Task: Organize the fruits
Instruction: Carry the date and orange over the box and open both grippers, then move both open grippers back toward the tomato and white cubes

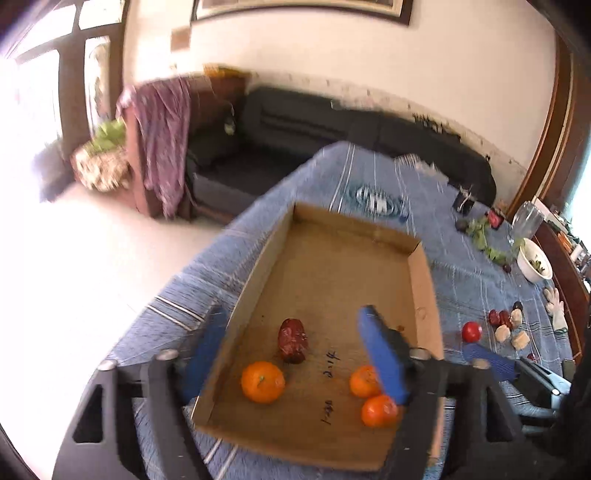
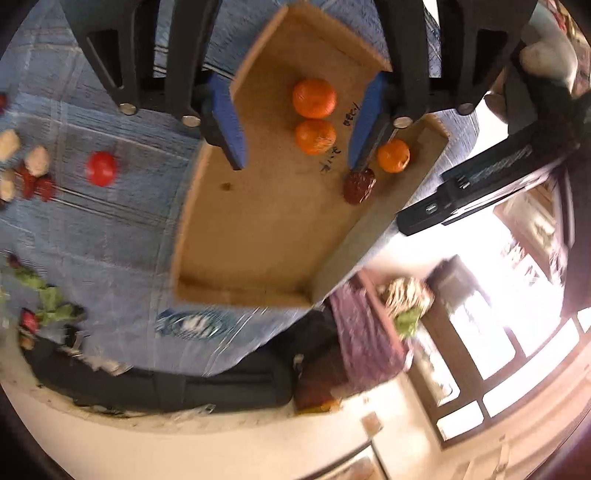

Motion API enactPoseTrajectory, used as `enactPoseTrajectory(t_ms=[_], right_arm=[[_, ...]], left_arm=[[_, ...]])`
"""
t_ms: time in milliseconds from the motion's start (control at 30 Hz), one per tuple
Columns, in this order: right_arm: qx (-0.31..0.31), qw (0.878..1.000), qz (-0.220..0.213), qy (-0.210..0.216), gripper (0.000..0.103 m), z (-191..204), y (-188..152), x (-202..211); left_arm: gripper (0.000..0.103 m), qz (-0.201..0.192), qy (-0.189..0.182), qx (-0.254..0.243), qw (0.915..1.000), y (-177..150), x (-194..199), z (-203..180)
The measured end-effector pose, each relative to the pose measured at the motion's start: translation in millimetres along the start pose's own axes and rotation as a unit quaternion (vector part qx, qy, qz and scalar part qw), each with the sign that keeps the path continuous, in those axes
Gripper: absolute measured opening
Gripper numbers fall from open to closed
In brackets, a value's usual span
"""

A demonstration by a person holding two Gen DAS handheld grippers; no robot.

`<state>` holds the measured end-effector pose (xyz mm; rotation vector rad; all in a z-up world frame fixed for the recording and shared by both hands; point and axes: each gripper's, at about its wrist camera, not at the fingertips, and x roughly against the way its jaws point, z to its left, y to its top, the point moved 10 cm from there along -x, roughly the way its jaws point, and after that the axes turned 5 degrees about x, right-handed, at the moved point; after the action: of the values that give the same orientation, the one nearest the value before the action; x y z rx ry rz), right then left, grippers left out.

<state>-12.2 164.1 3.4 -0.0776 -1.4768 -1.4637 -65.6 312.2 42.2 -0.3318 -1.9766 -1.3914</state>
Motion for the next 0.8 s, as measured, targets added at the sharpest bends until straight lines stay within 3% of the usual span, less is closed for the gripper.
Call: enactPoseTrajectory(t_ms=[133, 333, 633, 800], right_arm=[[-0.032, 0.998, -0.043, -0.035, 0.069, -28.3, -8.1, 41.1], [-0.081, 0.992, -0.070, -0.069, 0.071, -71.6, -31.7, 84.2], [-0.125, 0.985, -0.090, -0.082, 0.075, -110.9, -50.9, 123.5], [-0.157, 0.979, -0.092, -0.096, 0.075, -147.0, -63.5, 136.2]], left_arm=[[0.084, -0.056, -0.001, -0.018, 0.9982, -6.4, 41.0, -26.0], [0.084, -0.086, -0.004, -0.076, 0.9934, -17.0, 67.6, -69.9], [0.084, -0.077, -0.012, -0.127, 0.9889, -32.8, 68.2, -115.2], [0.084, -0.052, -0.041, -0.134, 0.9887, -43.0, 60.1, -131.4]])
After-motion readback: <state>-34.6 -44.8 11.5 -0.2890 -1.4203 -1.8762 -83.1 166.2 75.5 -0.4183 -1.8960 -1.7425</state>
